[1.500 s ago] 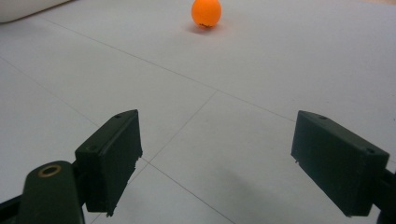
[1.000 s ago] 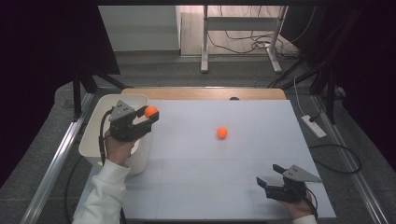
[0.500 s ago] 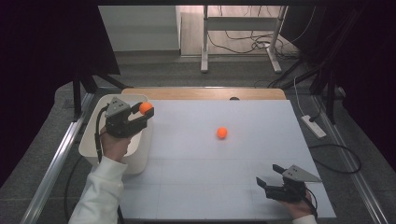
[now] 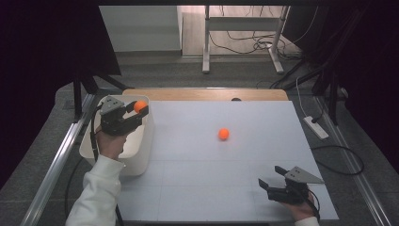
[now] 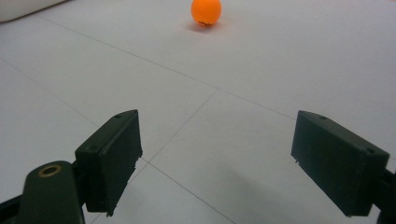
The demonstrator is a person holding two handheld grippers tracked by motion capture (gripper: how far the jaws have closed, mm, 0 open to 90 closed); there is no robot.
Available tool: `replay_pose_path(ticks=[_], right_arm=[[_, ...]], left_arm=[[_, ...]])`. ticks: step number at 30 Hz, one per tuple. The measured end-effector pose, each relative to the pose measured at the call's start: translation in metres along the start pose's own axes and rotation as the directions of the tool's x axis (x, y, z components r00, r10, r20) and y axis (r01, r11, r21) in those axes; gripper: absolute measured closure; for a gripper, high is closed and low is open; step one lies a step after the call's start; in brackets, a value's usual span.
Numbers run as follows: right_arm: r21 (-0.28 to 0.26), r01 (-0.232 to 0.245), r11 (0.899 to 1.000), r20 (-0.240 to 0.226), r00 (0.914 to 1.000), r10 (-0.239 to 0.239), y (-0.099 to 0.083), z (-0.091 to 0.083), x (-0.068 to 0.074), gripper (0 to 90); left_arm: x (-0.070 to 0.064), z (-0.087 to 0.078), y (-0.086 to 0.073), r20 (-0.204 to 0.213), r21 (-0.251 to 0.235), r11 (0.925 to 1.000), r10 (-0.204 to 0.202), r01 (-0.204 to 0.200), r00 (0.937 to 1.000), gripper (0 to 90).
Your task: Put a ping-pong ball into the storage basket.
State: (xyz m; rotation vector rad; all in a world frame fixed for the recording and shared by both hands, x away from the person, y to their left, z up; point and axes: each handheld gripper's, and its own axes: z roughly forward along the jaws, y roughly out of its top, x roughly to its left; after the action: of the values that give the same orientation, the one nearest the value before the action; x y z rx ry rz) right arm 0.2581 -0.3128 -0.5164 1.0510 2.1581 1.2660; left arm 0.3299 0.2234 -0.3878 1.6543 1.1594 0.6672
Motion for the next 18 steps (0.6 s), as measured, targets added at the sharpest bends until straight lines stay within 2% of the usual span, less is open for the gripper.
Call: replay_pose_path(ticks=[8,18], right_arm=[[0.000,0.002,1.000,0.001,1.0000,-0.002,0.000,0.000,0.000,15.8],[-0.001,0.005,1.000,0.000,1.0000,-0.005,0.000,0.000,0.000,15.8]], left_arm=[[0.009,-0.002,-0.001,-0.024,-0.003,0.9998,-0.017,0.017,0.9996,50.5],[0.027,-0.003,-0.003,-0.061,0.005,0.9985,-0.055,0.055,0.9966,50.5]])
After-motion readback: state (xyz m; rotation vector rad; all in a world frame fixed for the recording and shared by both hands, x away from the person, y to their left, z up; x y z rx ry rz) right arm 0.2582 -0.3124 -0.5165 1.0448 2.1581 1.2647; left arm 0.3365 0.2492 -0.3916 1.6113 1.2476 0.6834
